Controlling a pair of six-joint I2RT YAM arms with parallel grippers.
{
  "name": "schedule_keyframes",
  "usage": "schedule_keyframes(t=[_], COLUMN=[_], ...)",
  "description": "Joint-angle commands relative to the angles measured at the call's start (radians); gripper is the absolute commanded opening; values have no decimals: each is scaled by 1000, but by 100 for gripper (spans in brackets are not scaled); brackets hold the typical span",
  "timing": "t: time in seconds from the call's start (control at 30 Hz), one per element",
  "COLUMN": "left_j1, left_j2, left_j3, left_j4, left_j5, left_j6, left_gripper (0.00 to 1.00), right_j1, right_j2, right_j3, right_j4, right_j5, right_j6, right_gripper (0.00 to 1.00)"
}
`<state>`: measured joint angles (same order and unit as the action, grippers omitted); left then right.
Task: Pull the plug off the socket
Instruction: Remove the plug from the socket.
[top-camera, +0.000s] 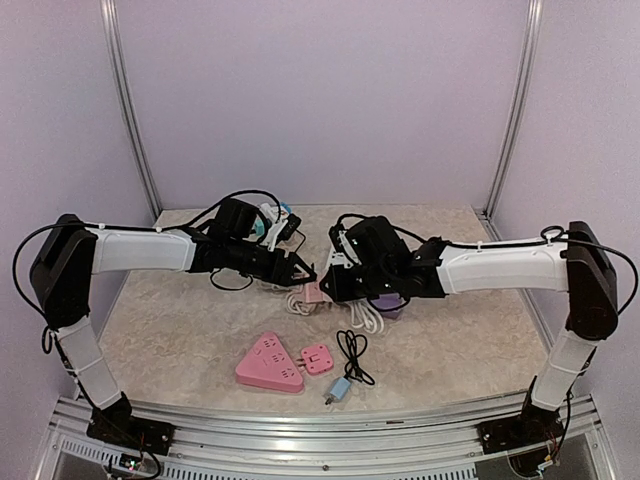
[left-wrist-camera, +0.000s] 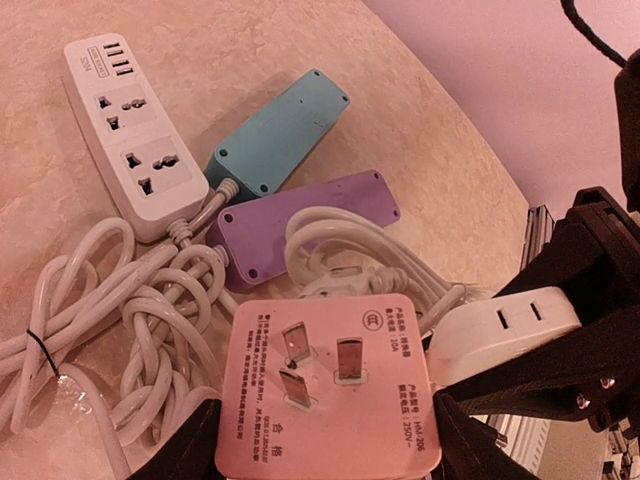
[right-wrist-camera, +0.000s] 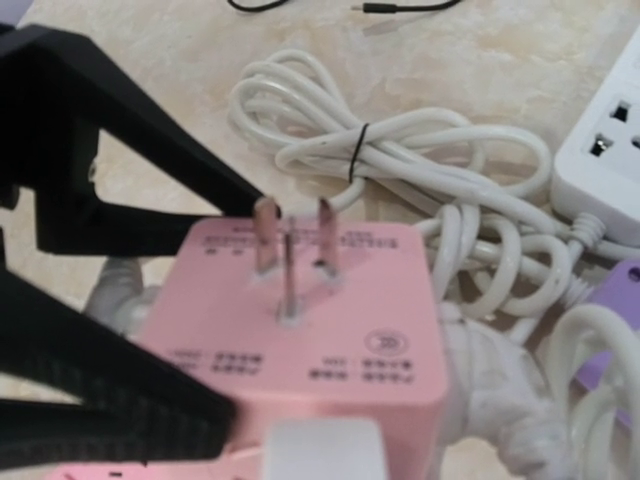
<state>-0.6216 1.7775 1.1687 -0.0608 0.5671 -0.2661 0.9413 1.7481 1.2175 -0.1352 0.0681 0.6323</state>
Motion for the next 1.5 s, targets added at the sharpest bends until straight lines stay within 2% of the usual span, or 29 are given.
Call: schedule_keyframes(t=[0.0, 0.4, 0.7, 1.07, 1.47], left_j1=[22, 22, 22, 22, 23], left_j2=[-43, -49, -48, -46, -41], left_j3=[32, 24, 25, 25, 34], left_j4=[-1, 24, 24, 23, 1], left_j5=[-17, 14, 14, 13, -12], left_j6=[11, 11, 13, 13, 13], left_gripper=[34, 34, 34, 34, 34], right_j1=[-22, -101, -126, -123, -75], right_j2=[-36, -87, -101, -89, -35], right_j3=[-46, -202, -238, -213, -64], right_j4=[7, 294, 377, 293, -33], right_j5=[29, -249, -333, -263, -9], right_j6=[-15, 61, 75, 52, 18], right_gripper=[0, 0, 0, 0, 0])
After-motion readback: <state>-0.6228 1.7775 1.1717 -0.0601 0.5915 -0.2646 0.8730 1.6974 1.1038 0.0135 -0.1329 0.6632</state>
